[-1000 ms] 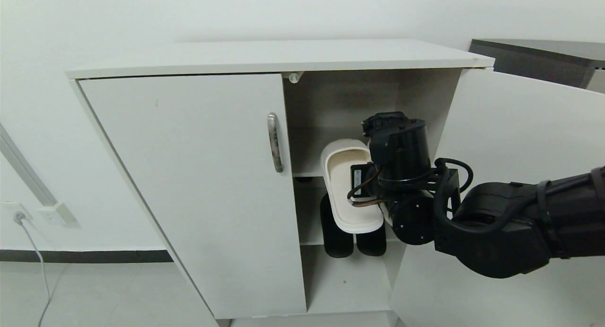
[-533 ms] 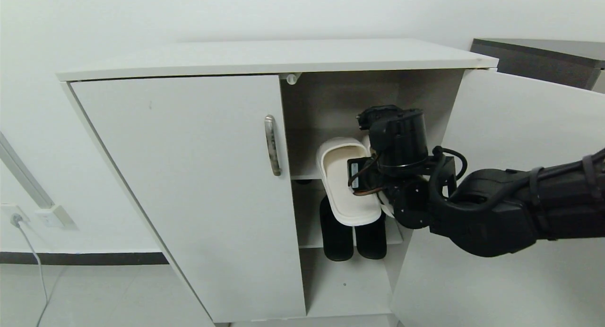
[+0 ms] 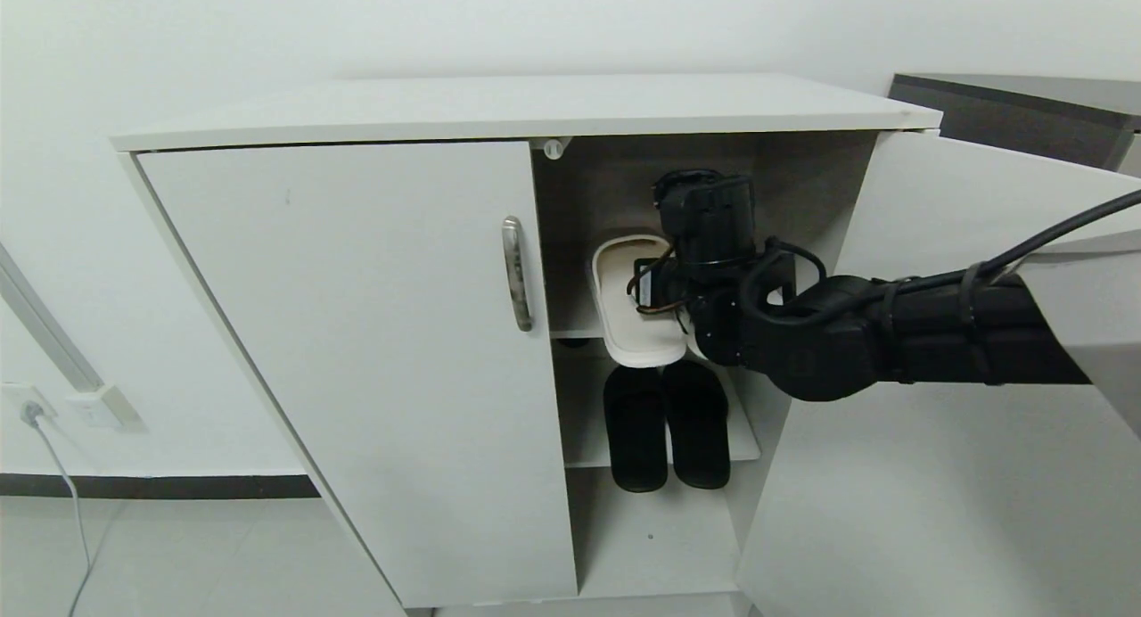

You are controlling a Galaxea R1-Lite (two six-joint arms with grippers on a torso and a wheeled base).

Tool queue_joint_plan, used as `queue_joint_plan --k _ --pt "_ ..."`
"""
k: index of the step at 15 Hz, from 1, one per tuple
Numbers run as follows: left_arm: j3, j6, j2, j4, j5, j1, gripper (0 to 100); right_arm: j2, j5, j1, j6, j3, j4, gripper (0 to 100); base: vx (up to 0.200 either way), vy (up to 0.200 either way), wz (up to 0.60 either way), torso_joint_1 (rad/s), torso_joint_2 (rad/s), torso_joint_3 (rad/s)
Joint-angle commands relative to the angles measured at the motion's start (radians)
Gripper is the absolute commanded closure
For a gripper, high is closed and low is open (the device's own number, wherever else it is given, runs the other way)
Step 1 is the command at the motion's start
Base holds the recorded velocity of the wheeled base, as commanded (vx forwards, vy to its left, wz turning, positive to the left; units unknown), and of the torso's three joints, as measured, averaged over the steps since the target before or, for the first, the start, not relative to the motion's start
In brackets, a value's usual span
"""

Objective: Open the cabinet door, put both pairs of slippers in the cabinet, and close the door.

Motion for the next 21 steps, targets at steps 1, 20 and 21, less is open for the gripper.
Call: queue_joint_plan --k 1,20,21 --pt "0.000 0.000 0.001 0.000 0.000 0.001 100 0.049 -0.002 -0.017 0.000 -0.041 0.001 100 0.000 0.000 0.00 0.000 0.00 0.000" --pt "0.000 0.000 0.001 0.000 0.000 0.001 100 -0.006 -0.026 -0.008 -0.017 0.016 0.002 0 0.000 0.000 0.00 0.000 0.00 0.000" --pt "0.000 0.000 0.001 0.000 0.000 0.001 100 -0.050 -0.029 0.003 -0.015 0.067 -0.002 0 0.000 0.000 0.00 0.000 0.00 0.000"
